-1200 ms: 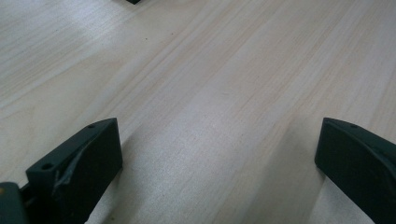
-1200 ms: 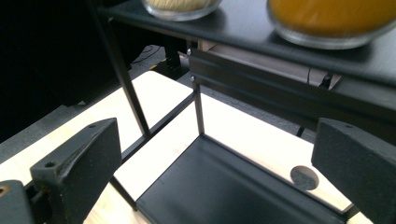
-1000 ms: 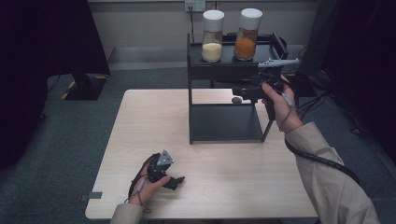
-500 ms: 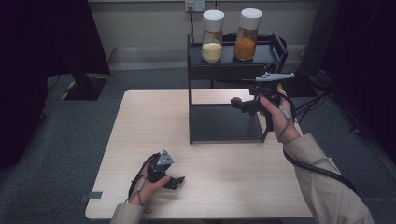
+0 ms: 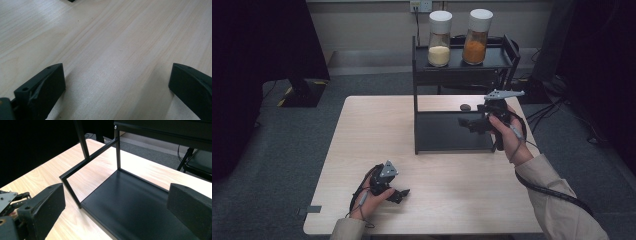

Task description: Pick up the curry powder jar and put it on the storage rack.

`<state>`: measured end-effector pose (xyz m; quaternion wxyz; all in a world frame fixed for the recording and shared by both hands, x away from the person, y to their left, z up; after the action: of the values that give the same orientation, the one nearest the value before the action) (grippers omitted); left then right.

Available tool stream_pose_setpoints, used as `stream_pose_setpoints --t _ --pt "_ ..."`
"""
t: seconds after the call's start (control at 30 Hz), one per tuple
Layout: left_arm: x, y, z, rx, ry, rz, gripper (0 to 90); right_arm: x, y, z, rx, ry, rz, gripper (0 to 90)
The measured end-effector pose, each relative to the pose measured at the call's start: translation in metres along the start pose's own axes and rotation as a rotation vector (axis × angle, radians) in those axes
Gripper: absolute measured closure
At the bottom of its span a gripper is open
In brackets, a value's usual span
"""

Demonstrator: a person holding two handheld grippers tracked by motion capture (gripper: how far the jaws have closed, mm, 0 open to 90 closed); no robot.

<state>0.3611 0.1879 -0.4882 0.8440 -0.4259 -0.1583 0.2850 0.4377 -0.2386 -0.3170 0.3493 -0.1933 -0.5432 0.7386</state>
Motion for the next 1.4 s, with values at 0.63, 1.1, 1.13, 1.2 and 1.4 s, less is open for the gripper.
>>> stream_pose_setpoints --t 0.63,1.1,1.13,1.2,1.4 --pt "0.0 0.0 0.0 0.0 0.0 0.0 0.1 -0.001 0.039 0.017 0.025 0.004 0.0 1.4" --pt "0.0 0.0 0.0 0.0 0.0 0.0 0.0 0.001 0.07 0.023 0.048 -0.009 0.012 1.6" --pt "0.0 0.0 0.0 0.0 0.0 0.0 0.1 0.002 0.073 0.024 0.052 -0.012 0.012 1.6" --pt "0.0 0.0 0.0 0.0 0.0 0.0 0.0 0.001 0.077 0.024 0.056 -0.014 0.016 1.7" --pt "0.0 0.0 0.0 0.0 0.0 0.0 0.1 -0.001 0.09 0.025 0.069 -0.016 0.009 1.7"
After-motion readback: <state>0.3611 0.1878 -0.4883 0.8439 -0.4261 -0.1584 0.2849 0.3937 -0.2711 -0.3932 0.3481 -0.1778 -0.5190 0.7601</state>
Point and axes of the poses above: each handheld gripper's, and its own axes: z roughly backward along the jaws, y roughly out of its underside, x roughly to its left, the point moved 9 cm from there along -z, roughly forward along the jaws, and after that the axes turned 7 degrees about -x, right-handed, at the moved point
